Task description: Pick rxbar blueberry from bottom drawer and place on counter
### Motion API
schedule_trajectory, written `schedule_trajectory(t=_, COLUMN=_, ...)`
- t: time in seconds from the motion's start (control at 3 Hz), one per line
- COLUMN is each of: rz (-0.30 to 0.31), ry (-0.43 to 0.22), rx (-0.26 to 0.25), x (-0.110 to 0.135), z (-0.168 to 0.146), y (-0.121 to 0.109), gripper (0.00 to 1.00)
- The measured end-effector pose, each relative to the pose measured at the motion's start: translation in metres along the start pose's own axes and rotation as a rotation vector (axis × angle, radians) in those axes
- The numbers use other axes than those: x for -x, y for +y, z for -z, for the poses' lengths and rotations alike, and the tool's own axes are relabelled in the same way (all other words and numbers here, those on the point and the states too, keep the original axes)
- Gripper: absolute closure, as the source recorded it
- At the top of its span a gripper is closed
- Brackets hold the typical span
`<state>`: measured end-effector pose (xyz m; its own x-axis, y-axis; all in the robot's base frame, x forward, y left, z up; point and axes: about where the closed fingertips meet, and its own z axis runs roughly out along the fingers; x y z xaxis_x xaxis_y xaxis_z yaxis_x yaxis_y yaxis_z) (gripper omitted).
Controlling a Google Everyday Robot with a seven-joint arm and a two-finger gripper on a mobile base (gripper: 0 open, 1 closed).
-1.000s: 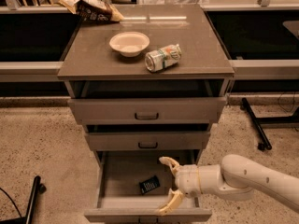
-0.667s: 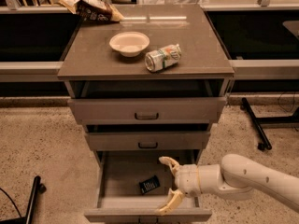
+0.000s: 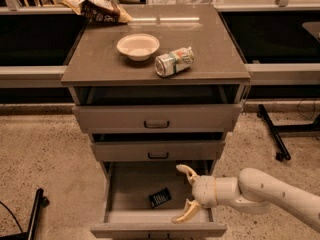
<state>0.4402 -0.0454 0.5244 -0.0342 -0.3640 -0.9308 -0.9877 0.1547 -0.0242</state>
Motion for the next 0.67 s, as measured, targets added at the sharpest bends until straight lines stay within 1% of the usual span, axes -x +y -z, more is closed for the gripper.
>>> schedule_trajectory(t=0.33, rz=0.031, ry=-0.004, rx=-0.146, x=-0.080, z=0.007, y=-0.029, gripper=0.00)
schedule_trajectory(t=0.67, rz=0.046, ry=-0.046, rx=-0.183, x=-0.120, z=0.008, y=-0.037, gripper=0.00)
